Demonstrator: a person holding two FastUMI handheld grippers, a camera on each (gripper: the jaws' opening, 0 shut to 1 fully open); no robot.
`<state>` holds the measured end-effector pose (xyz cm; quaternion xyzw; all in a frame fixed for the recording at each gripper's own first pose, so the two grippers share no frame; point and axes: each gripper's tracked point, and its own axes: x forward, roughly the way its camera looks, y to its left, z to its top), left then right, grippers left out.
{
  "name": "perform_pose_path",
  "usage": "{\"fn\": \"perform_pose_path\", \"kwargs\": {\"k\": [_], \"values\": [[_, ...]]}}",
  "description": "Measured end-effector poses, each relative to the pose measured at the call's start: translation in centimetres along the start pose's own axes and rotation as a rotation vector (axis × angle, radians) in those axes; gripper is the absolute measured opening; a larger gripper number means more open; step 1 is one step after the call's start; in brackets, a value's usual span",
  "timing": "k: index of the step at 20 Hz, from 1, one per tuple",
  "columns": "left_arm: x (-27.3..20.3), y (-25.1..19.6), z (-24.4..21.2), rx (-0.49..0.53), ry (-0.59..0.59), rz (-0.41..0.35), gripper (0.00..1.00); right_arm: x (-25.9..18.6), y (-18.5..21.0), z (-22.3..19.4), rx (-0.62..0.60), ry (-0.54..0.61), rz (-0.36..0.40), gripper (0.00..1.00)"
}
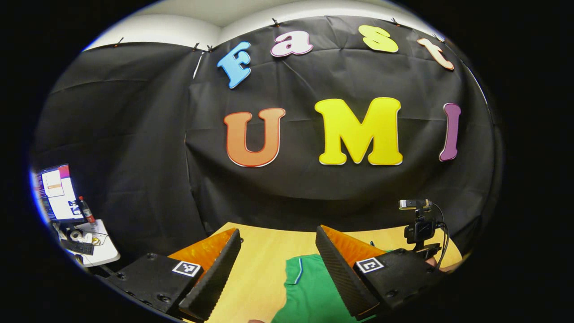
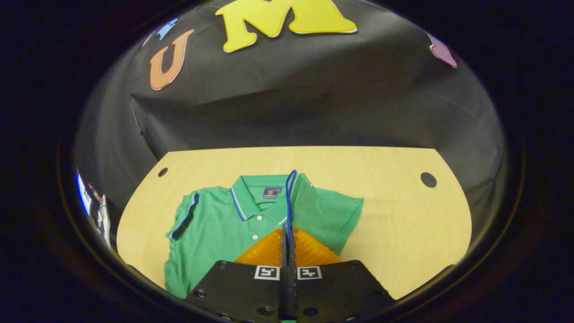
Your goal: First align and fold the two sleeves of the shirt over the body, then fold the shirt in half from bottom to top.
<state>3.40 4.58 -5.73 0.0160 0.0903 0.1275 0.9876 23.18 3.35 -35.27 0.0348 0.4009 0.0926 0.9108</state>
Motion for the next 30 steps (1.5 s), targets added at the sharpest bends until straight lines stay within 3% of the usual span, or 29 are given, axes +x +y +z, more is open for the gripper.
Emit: {"fn": "perform_pose_path", "kwargs": {"k": [3,5,8,13,17,18,22,26,30], "values": [[0.1,1.2,-0.2,-0.011,0.004,0.007,1.00,-0.2,1.1,-0.8,-0.020,0.014,-0.005,0.00],[0.5,1.6,-0.7,-0.025,0.008,0.002,1.00,-1.4,2.3,-0.6,0.011,0.008,0.023,0.38],[1.4,1.5,-1.5,-0.026,0.015,-0.040,1.00,-3.8,2.4,0.6,0.012,-0.065,-0.011,0.96],[3.7,-1.4,-5.9,0.011,0.089,-0.203,1.00,-11.7,2.3,3.1,-0.078,-0.185,-0.057,0.96],[6.4,-3.4,-11.2,0.037,0.198,-0.286,1.00,-18.7,0.8,4.4,-0.090,-0.274,-0.115,0.97],[7.1,-3.8,-12.4,0.041,0.220,-0.295,1.00,-20.1,0.4,4.5,-0.089,-0.285,-0.128,0.93],[10.7,-4.5,-17.7,0.058,0.321,-0.298,1.00,-23.5,-0.7,3.8,-0.090,-0.294,-0.161,0.97],[14.3,-4.9,-22.9,0.079,0.419,-0.284,1.00,-24.4,-2.6,2.3,-0.135,-0.256,-0.223,0.96],[16.7,-5.5,-26.9,0.109,0.489,-0.285,1.00,-23.5,-4.2,-0.1,-0.081,-0.179,-0.251,0.96]]}}
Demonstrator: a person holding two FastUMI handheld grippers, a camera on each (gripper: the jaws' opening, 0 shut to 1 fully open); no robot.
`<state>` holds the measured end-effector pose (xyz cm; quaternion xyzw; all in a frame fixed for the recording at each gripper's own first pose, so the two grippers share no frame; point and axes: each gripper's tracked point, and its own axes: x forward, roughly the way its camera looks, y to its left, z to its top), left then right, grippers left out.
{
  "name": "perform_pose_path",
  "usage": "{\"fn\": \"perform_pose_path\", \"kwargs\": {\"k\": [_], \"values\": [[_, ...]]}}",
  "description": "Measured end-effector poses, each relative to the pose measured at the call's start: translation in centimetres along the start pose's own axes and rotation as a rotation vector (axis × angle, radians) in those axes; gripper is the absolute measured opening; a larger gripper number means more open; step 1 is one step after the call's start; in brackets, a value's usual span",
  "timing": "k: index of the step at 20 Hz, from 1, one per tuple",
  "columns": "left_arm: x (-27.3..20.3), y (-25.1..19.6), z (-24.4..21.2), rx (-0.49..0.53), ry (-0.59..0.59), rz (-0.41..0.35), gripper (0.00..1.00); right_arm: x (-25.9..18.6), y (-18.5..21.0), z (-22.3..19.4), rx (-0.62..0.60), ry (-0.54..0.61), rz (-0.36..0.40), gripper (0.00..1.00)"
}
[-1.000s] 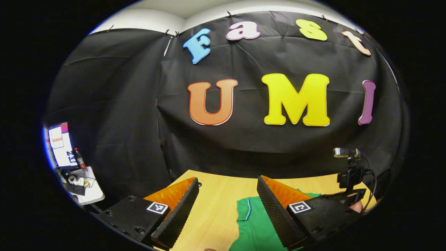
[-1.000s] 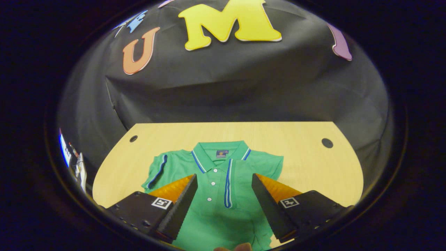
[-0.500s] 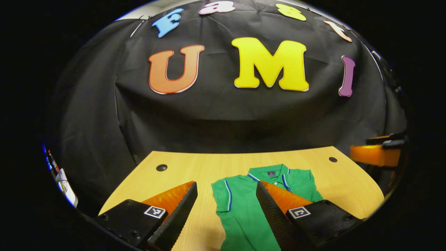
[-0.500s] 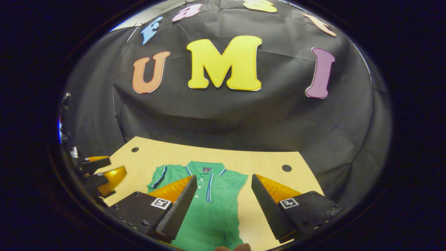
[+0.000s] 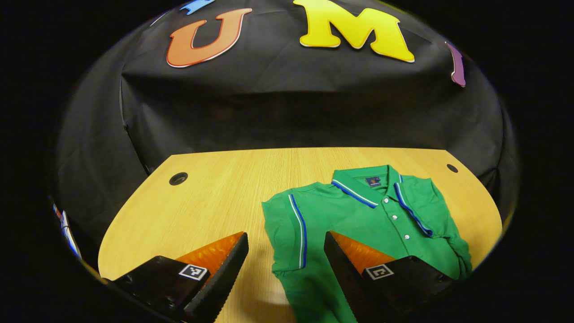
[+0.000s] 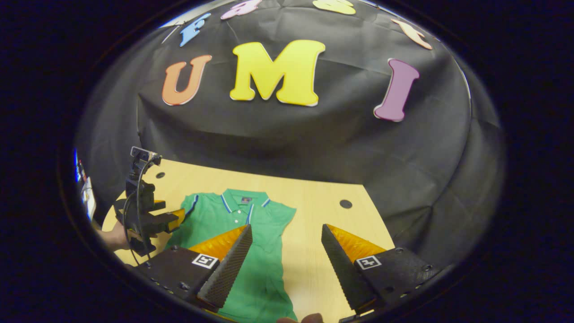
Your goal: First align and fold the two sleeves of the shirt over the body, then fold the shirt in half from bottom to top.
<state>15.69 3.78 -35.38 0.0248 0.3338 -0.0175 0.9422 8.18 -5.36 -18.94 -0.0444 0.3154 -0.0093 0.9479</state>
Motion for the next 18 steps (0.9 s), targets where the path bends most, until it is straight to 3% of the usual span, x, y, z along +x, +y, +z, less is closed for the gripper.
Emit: {"fn": "perform_pose_path", "kwargs": {"k": [6,10,11,12,13,14,15,17,18], "values": [[2.9,1.1,-2.4,0.036,0.071,0.020,1.00,1.5,-0.2,-2.1,0.056,0.082,-0.001,0.96],[3.0,2.1,-1.8,0.046,0.037,0.032,1.00,2.6,0.9,-2.7,0.084,0.120,0.020,0.96],[3.1,2.5,-1.6,0.047,0.031,0.043,0.83,2.7,1.2,-3.0,0.084,0.126,0.026,0.96],[3.0,2.6,-1.6,0.044,0.030,0.041,0.76,2.9,1.4,-3.1,0.083,0.132,0.032,0.96],[2.9,2.7,-1.5,0.035,0.023,0.037,0.59,3.0,1.6,-3.3,0.085,0.139,0.036,0.96],[2.9,2.8,-1.5,0.028,0.018,0.033,0.53,3.1,1.9,-3.5,0.092,0.147,0.044,0.96],[3.2,2.6,-1.7,0.020,0.020,0.021,0.36,3.2,2.1,-3.8,0.099,0.157,0.052,0.96],[3.1,2.4,-2.0,0.013,0.028,0.008,0.16,3.4,2.2,-4.4,0.107,0.174,0.058,0.96],[2.9,2.3,-1.6,0.001,0.015,-0.006,0.12,3.4,2.1,-4.5,0.108,0.176,0.057,0.96]]}}
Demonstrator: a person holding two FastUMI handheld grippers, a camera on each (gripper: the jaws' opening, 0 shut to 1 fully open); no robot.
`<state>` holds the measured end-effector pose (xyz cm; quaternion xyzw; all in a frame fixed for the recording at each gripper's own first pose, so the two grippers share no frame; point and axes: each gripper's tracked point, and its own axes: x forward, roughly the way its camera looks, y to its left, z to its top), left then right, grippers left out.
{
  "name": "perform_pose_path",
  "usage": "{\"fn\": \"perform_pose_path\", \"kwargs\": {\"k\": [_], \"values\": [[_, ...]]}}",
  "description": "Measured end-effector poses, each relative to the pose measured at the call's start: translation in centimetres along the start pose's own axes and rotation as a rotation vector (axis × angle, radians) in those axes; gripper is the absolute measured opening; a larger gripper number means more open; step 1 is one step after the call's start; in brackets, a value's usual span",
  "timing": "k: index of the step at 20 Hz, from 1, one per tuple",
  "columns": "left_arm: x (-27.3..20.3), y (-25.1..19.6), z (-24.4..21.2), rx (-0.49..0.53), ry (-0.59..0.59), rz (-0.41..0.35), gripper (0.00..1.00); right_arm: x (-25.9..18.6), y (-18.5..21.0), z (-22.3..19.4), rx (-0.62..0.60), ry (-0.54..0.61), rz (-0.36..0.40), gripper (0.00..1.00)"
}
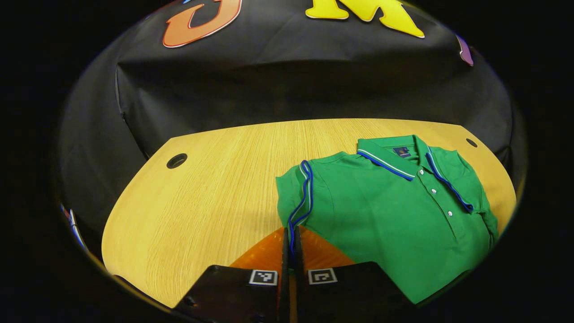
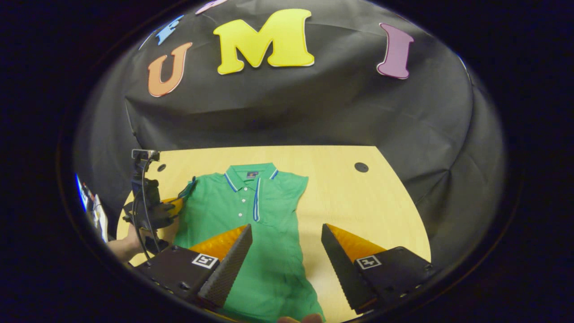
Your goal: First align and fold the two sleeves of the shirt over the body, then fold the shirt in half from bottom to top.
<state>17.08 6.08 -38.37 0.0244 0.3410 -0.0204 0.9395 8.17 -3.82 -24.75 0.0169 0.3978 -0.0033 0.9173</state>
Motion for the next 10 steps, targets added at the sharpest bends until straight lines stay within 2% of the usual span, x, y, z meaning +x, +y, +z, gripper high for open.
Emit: {"fn": "perform_pose_path", "kwargs": {"k": [1,6,10], "values": [[-0.3,0.0,0.7,-0.010,-0.022,-0.001,0.06,0.0,-0.2,0.1,0.001,-0.003,-0.001,0.96],[-2.9,-0.4,5.4,-0.054,-0.133,-0.030,0.06,-0.6,-0.2,0.5,0.018,-0.026,0.017,0.95],[-4.6,-3.6,8.9,-0.056,-0.174,-0.070,0.05,-1.6,-0.8,0.6,0.035,-0.047,0.020,0.95]]}}
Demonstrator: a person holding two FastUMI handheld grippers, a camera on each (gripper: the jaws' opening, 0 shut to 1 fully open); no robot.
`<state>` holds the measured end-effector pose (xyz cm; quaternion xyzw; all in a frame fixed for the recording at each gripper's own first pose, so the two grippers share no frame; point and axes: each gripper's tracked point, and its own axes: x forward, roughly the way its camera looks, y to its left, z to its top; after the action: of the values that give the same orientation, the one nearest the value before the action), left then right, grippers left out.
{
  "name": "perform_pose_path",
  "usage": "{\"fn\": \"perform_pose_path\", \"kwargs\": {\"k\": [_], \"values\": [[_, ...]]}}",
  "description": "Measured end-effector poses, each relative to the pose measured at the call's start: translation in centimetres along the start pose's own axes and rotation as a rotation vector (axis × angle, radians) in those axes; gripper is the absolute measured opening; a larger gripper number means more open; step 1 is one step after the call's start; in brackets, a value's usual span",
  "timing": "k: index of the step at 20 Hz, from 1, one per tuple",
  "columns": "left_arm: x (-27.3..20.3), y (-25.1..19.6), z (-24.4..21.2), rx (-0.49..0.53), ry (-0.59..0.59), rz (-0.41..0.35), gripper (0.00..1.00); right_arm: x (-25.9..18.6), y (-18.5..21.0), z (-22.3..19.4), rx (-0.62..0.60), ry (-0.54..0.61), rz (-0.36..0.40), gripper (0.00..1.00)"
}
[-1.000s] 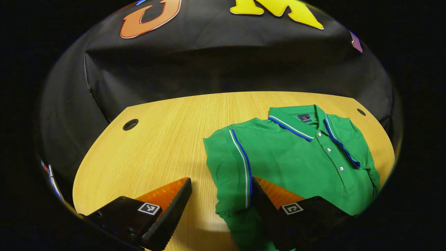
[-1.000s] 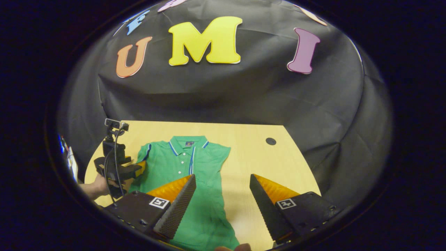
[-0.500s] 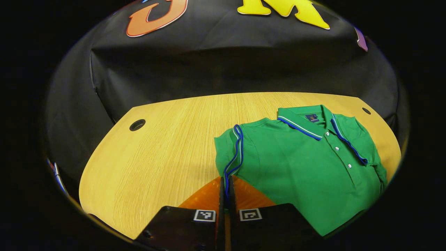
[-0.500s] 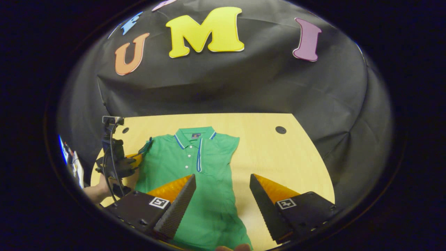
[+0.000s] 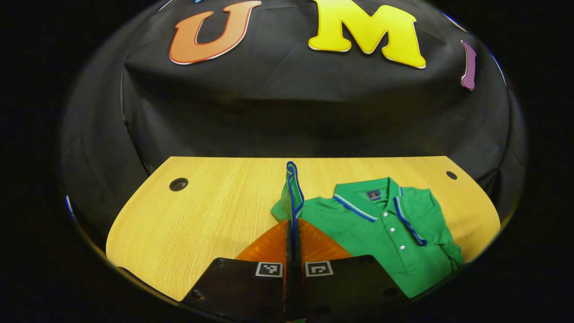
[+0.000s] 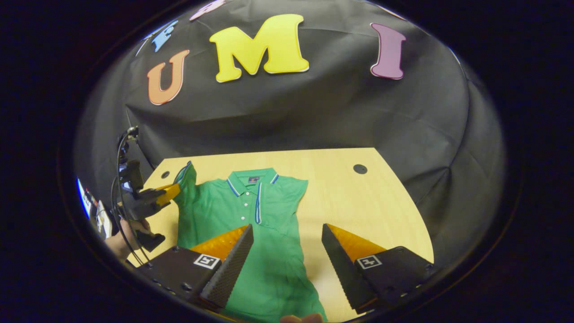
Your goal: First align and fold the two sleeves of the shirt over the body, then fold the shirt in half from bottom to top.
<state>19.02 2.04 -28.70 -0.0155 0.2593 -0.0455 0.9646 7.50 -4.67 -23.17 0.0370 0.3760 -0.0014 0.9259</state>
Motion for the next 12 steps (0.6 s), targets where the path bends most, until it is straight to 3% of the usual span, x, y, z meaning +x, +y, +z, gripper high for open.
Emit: {"fn": "perform_pose_path", "kwargs": {"k": [6,10,11,12], "values": [[0.6,-8.9,0.8,-0.004,0.011,-0.073,0.06,-2.5,-2.8,0.0,0.011,-0.044,-0.035,0.94],[0.8,-12.5,0.8,0.005,0.014,-0.074,0.03,-3.9,-5.0,-0.5,0.022,-0.057,-0.063,0.94],[0.6,-12.8,0.9,0.019,0.008,-0.073,0.22,-4.2,-5.3,-0.3,0.025,-0.064,-0.066,0.95],[-0.1,-13.1,1.4,0.023,-0.008,-0.079,0.24,-4.3,-5.5,-0.1,0.026,-0.072,-0.067,0.95]]}}
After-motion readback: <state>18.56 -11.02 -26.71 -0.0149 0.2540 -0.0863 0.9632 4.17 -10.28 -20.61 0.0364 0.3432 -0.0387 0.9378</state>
